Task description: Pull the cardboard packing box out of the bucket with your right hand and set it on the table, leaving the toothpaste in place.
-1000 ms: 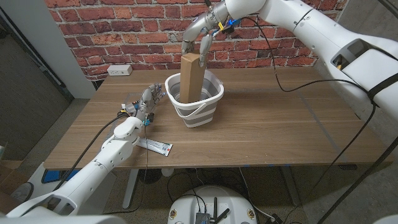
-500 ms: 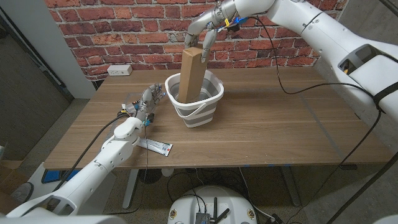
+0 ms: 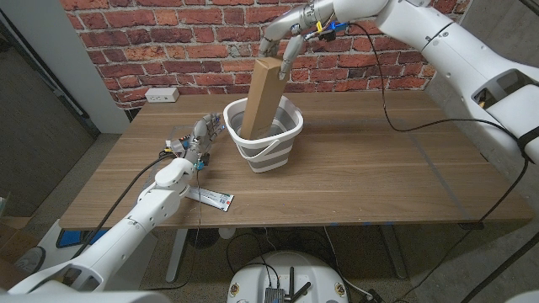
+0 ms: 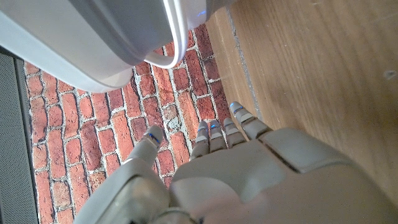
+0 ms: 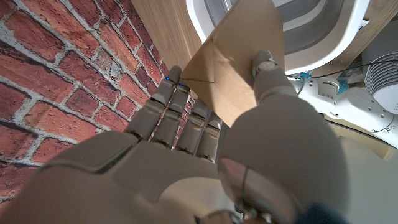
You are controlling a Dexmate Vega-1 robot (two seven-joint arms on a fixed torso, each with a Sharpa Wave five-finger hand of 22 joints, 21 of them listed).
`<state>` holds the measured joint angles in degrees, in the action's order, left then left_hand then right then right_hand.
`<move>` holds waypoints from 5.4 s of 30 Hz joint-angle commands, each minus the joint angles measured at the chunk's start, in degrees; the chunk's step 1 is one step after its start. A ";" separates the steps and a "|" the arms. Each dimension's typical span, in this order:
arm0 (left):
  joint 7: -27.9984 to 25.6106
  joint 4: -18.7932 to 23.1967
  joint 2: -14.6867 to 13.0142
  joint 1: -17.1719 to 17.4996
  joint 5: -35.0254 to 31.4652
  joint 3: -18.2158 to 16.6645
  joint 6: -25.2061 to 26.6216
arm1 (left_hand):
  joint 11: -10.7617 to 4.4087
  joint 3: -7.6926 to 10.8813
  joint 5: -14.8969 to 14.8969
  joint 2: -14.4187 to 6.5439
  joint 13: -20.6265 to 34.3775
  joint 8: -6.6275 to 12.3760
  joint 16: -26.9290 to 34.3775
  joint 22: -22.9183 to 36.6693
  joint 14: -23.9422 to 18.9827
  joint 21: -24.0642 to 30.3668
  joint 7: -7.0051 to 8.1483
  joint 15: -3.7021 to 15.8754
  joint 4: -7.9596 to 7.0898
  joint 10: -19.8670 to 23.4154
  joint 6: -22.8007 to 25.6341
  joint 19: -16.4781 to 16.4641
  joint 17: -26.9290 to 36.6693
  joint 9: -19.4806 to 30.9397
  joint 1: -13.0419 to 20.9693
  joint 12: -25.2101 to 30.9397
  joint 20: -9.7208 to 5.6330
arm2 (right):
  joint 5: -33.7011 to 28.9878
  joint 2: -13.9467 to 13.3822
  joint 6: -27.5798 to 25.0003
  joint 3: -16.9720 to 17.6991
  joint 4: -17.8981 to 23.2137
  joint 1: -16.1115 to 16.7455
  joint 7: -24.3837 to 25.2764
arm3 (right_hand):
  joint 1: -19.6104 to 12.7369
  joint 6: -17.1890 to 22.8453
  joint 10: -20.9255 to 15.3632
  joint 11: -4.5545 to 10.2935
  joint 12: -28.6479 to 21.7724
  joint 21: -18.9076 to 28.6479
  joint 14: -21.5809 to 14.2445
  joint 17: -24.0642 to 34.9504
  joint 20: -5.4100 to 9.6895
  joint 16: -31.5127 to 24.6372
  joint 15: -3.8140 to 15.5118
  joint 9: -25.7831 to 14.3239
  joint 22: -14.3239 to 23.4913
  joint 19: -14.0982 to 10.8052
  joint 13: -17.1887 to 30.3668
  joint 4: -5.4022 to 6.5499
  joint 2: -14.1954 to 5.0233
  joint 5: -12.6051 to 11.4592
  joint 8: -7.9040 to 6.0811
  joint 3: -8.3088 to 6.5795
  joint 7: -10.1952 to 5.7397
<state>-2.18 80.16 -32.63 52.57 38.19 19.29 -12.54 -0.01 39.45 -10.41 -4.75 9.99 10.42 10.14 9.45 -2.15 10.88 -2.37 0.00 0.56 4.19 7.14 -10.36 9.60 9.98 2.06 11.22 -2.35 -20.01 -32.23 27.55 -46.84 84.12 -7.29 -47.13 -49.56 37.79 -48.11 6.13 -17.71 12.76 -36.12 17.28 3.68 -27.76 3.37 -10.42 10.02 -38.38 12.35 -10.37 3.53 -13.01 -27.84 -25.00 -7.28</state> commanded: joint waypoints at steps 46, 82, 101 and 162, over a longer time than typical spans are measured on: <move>0.03 0.02 -0.51 -2.60 0.04 0.66 3.66 | 0.18 0.70 0.03 -3.46 0.35 0.15 -0.01 0.24 -0.40 -0.02 0.03 -0.26 -0.01 0.35 0.60 -0.44 0.18 0.22 -0.35 -0.06 -2.00 | 16.30 -15.29 -11.50 17.94 17.23 19.84 11.23 | -6.83 10.45 -6.30 4.14 1.22 0.96 -2.91 0.52 7.16 0.79 9.82 -0.47 0.31 -2.49 0.07 0.65 -7.00 -0.86 -1.75 -0.14 -2.33; -1.43 2.64 -1.07 -1.25 0.36 0.60 5.29 | 0.27 0.85 0.04 -3.39 0.35 0.13 -0.01 0.24 -0.36 -0.03 0.03 -0.35 -0.09 0.28 0.59 -0.40 0.18 0.22 -0.40 -0.09 -1.95 | 36.28 -13.49 -5.32 21.02 3.23 26.24 15.16 | -6.74 11.09 -7.16 2.78 1.66 1.35 -4.89 0.97 6.69 0.73 9.48 -0.54 0.42 -3.58 0.07 0.81 -7.46 -1.60 -1.25 0.43 -0.78; -1.90 3.55 -1.32 -0.79 0.45 0.40 5.60 | 0.32 0.94 0.04 -3.36 0.35 0.15 0.00 0.24 -0.37 -0.01 0.01 -0.42 -0.11 0.33 0.64 -0.43 0.18 0.22 -0.41 -0.07 -1.93 | 45.38 -11.13 -2.78 22.65 -2.72 30.53 15.36 | -6.63 11.10 -7.35 2.52 1.87 1.36 -5.13 1.06 6.64 1.02 9.37 -0.56 0.47 -3.59 0.11 0.89 -7.63 -1.99 -0.90 0.62 -0.44; -2.93 5.68 -2.31 -0.19 0.48 -0.26 6.42 | 0.52 1.20 0.06 -3.28 0.35 0.13 -0.01 0.24 -0.35 -0.01 0.03 -0.38 -0.11 0.30 0.60 -0.43 0.17 0.22 -0.42 -0.07 -1.85 | 63.75 -2.71 -0.78 30.32 -10.60 43.61 20.25 | -7.00 13.69 -9.60 1.77 1.71 2.24 -8.59 1.90 8.20 0.91 9.32 -0.57 0.67 -5.33 0.60 0.67 -8.38 -3.48 -0.38 1.06 0.76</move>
<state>-4.87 85.67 -34.60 52.67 38.99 19.27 -6.27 0.25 40.31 -10.41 -4.75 10.25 10.42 10.14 9.45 -2.15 10.88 -2.37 0.00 0.64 4.45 7.14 -10.36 9.62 9.98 2.06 11.22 -2.35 42.29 -36.02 26.21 -18.10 75.07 34.56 -28.21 -49.38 42.91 -52.72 3.39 -15.96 14.53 -44.13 19.03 4.51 -26.78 4.94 -10.41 10.54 -43.10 12.75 -9.79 3.35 -16.17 -27.84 -23.83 -2.13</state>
